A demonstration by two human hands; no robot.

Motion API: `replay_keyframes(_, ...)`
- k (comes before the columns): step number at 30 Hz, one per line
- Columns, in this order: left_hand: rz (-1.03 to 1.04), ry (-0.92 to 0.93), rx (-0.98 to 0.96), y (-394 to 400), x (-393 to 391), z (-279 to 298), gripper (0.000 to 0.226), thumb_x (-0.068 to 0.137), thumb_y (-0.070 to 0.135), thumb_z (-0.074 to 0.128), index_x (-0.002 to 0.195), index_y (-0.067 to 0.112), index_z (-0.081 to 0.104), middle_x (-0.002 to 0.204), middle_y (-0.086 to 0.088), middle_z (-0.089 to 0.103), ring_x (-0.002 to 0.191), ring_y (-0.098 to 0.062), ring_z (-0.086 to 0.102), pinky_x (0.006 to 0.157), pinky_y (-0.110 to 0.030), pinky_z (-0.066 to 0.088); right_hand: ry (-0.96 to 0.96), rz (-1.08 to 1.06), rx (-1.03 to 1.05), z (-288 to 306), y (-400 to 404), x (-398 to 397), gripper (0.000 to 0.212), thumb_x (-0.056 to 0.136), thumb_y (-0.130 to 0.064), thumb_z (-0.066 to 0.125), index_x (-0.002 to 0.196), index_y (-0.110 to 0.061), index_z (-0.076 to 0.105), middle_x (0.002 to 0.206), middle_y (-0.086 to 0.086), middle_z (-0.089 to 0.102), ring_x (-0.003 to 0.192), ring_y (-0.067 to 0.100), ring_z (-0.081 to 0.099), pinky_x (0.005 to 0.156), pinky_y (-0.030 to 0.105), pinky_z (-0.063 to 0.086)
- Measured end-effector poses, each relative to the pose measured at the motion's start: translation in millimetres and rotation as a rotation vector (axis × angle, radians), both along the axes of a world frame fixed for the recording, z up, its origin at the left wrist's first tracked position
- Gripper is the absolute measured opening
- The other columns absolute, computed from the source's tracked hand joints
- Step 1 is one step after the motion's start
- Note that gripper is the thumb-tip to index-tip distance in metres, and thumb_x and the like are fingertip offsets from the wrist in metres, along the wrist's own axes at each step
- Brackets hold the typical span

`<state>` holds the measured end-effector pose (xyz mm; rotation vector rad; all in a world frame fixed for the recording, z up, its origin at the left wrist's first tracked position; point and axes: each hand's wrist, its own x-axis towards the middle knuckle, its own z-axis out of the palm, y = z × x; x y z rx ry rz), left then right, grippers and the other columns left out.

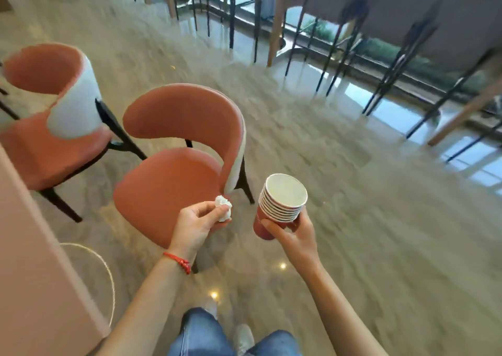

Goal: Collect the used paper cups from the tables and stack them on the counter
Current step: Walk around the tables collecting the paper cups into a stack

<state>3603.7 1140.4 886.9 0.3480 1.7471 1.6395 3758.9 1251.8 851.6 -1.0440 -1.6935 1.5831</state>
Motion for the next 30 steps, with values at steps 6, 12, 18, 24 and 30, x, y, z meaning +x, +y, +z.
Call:
replay_keyframes(6,-0.299,-0.097,0.041,84.1,27.5,-1.6,0.005,0.077,0.009,0.070,0.073,0.006,0.071,0.072,-0.006,0.069,0.069,-0.019,0.066,0.064,-0.022,0.056,0.024,-0.302,-0.012,4.9,37.3,57.0,0.054,0.058,-0.023,0.085,0.103,-0.031,0.056,0.098,-0.011,0.069,0.096,0.007,0.065,0.085,0.031,0.052)
replay_keyframes(12,-0.577,-0.093,0.075,158.0,50.7,-6.9,0.010,0.077,0.013,0.071,0.068,0.010,0.073,0.065,-0.001,0.067,0.068,-0.015,0.065,0.061,-0.017,0.053,0.049,-0.540,-0.005,2.7,67.7,95.4,0.053,0.060,-0.020,0.085,0.105,-0.026,0.058,0.100,-0.005,0.070,0.095,0.011,0.066,0.083,0.028,0.051)
replay_keyframes(18,-0.727,-0.095,0.129,221.5,59.1,-3.3,0.012,0.076,0.014,0.071,0.077,0.002,0.072,0.069,-0.005,0.065,0.069,-0.016,0.065,0.065,-0.020,0.055,0.068,-0.704,0.010,3.3,102.9,112.2,0.046,0.066,-0.008,0.082,0.101,-0.024,0.059,0.098,-0.005,0.070,0.087,0.002,0.066,0.073,0.014,0.051)
replay_keyframes(24,-0.819,-0.117,0.111,278.9,78.5,-10.6,0.010,0.077,0.012,0.070,0.067,0.011,0.074,0.065,0.000,0.067,0.067,-0.013,0.065,0.062,-0.018,0.053,0.068,-0.793,0.007,-2.2,137.6,131.9,0.049,0.066,-0.006,0.082,0.108,-0.017,0.058,0.100,-0.004,0.069,0.087,0.001,0.066,0.075,0.016,0.051)
replay_keyframes(30,-0.874,-0.096,0.073,349.0,114.9,-65.8,0.008,0.075,0.014,0.072,0.068,0.010,0.074,0.067,-0.002,0.067,0.068,-0.015,0.065,0.063,-0.018,0.054,0.069,-0.843,-0.002,-55.4,197.2,169.3,0.047,0.066,-0.004,0.081,0.104,-0.022,0.059,0.099,-0.004,0.070,0.087,0.002,0.066,0.078,0.018,0.052)
